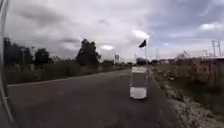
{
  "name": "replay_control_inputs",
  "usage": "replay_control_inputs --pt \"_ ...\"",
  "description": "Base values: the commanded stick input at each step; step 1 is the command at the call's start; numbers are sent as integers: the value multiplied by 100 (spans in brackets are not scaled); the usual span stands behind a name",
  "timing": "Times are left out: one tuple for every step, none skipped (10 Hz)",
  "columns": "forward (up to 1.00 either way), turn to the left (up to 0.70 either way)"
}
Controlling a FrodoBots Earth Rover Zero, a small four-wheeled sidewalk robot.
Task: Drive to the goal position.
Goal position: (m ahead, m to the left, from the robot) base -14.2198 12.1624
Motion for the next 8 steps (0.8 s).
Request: replay_control_inputs --pt "70 35" --pt "70 35" --pt "70 35" --pt "70 35" --pt "70 35" --pt "70 35" --pt "70 35" --pt "70 35"
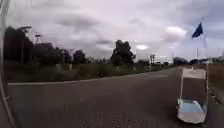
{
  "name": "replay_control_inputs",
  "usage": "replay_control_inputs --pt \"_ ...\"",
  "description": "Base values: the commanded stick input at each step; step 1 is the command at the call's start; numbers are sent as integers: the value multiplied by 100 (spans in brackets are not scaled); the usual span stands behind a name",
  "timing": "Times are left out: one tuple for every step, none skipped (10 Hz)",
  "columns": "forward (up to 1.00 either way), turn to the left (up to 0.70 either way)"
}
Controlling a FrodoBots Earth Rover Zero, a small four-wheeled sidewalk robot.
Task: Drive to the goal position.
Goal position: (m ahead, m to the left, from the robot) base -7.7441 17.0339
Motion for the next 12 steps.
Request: replay_control_inputs --pt "70 35" --pt "70 35" --pt "70 35" --pt "70 35" --pt "70 34" --pt "70 32" --pt "70 30" --pt "70 30" --pt "70 30" --pt "70 30" --pt "70 30" --pt "70 30"
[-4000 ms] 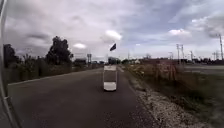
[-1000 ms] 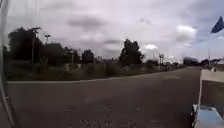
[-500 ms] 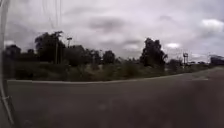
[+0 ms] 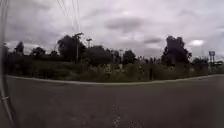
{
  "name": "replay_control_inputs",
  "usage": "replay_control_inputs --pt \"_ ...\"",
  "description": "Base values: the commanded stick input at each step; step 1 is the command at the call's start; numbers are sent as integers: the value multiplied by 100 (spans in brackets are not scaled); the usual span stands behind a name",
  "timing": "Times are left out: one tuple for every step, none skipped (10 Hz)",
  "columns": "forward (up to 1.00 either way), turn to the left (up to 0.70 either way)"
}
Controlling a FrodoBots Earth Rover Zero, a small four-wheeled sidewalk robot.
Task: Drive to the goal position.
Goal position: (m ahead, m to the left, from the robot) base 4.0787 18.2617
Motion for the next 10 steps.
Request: replay_control_inputs --pt "70 30" --pt "70 29" --pt "70 26" --pt "70 25" --pt "70 25" --pt "70 25" --pt "70 25" --pt "70 27" --pt "70 28" --pt "70 28"
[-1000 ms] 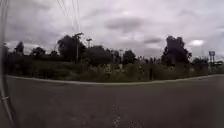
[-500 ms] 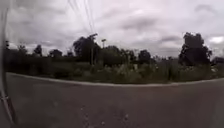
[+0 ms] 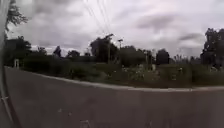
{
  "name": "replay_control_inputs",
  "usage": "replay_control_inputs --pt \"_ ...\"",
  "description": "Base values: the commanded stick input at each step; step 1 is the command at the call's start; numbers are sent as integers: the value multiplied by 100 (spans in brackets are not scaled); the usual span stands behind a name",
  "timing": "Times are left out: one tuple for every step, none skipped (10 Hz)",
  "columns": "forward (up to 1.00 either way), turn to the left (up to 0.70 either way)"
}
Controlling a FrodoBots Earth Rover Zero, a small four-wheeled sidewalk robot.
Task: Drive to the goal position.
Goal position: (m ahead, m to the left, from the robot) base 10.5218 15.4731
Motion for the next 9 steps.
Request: replay_control_inputs --pt "70 28" --pt "70 28" --pt "70 28" --pt "70 28" --pt "70 28" --pt "70 28" --pt "70 28" --pt "70 28" --pt "70 28"
